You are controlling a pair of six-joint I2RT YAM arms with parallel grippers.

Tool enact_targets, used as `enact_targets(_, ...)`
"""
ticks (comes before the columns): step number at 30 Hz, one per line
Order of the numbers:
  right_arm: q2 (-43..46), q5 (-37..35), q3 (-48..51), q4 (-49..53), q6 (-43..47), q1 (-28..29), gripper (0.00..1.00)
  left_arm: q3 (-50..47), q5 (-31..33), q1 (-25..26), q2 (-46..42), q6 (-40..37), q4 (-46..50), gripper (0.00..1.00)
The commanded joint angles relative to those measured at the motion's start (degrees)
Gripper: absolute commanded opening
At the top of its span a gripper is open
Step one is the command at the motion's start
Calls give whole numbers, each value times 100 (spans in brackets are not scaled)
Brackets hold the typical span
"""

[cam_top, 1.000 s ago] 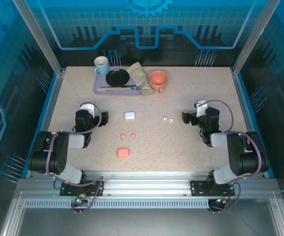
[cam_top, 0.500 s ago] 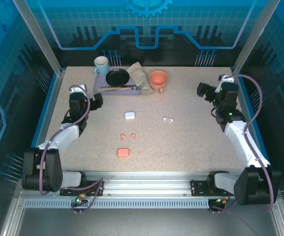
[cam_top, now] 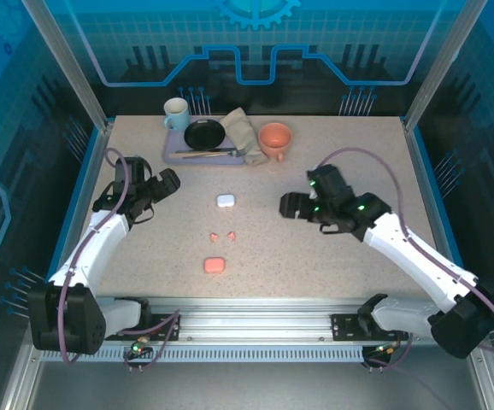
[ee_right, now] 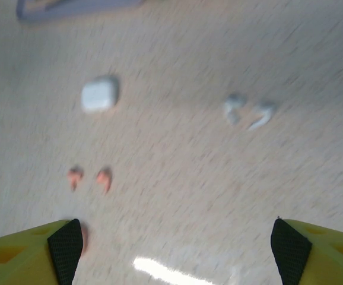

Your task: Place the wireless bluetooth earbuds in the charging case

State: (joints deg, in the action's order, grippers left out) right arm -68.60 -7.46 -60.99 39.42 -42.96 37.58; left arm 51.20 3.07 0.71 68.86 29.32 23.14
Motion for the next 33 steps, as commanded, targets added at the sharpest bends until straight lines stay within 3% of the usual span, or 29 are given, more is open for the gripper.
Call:
enact_targets(1, -516, -580, -303, 637, -938, 867, 86, 288, -353, 43, -101, 223, 621, 99)
enact_targets(6, -1987, -1021, -1443, 1221, -1345, 2042, 87, 527, -286, 17, 66, 119, 742, 99)
enact_targets(13, -4110, -952, -3472, 1978, -1771, 2835, 89, 872, -44, -352, 315, 202, 850, 99)
enact_targets(22, -5620, -553, -4660, 2219, -2293, 3088, 89, 830, -402, -1093, 545, 670, 651, 99)
enact_targets(33, -6650, -594, -5471, 2665, -2483, 3132, 88, 762, -605, -1283, 567, 720, 556, 99)
